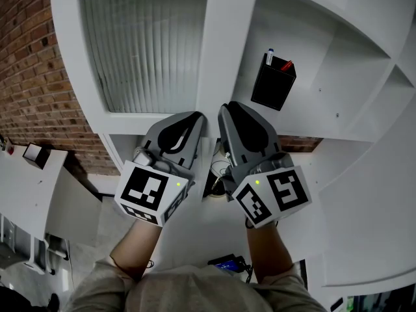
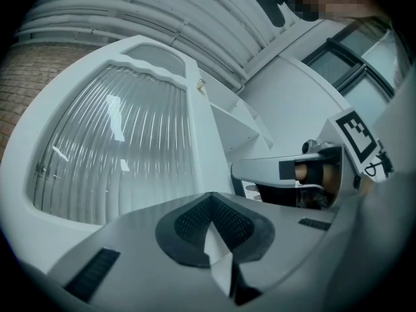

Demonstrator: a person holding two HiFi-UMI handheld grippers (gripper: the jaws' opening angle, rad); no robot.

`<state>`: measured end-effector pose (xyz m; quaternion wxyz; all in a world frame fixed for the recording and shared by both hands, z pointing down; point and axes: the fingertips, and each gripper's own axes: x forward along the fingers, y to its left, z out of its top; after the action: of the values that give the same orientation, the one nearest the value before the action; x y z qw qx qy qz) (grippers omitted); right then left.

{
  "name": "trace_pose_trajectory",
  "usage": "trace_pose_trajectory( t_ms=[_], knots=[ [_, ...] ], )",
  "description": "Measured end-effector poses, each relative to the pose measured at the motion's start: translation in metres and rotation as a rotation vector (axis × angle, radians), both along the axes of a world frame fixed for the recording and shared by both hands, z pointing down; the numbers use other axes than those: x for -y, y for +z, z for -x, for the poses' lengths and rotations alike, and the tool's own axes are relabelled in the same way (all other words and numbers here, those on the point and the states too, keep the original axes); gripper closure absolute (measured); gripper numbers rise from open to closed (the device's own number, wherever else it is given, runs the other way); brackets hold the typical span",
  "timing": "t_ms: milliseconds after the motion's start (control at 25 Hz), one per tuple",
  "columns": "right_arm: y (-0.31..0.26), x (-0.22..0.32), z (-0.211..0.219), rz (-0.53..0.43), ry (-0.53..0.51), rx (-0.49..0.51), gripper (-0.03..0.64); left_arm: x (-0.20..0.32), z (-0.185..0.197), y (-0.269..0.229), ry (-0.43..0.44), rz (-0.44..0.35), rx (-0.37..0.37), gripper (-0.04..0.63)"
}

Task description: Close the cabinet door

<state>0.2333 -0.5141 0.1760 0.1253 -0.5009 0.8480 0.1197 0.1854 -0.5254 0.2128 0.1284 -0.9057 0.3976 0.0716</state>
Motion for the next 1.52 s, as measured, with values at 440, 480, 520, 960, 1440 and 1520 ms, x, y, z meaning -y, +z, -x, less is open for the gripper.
trace_pose_trajectory(
  t_ms=[440, 480, 520, 960, 1440, 1520],
  knots=[
    [0.008, 0.001, 0.003, 0.020, 0.032, -0.034, 0.597, 0.006, -0.001, -0.001, -0.019, 0.003, -0.002, 0.589],
    [0.010, 0.001, 0.003, 0.025, 0.034, -0.036, 0.598, 0.006, 0.000, -0.001, -0.022, 0.002, -0.002, 0.588],
    [0.011, 0.001, 0.004, 0.030, 0.037, -0.039, 0.598, 0.006, 0.000, -0.001, -0.024, 0.003, -0.001, 0.588],
    [0.018, -0.004, 0.006, 0.056, 0.053, -0.039, 0.598, -0.003, 0.001, -0.002, -0.025, 0.013, 0.011, 0.588],
    [0.021, -0.051, 0.018, 0.026, 0.065, -0.062, 0.598, -0.056, 0.014, -0.003, -0.018, 0.010, -0.002, 0.589],
    [0.023, -0.061, 0.021, 0.024, 0.064, -0.061, 0.598, -0.067, 0.016, 0.000, -0.014, 0.016, -0.002, 0.588]
  ],
)
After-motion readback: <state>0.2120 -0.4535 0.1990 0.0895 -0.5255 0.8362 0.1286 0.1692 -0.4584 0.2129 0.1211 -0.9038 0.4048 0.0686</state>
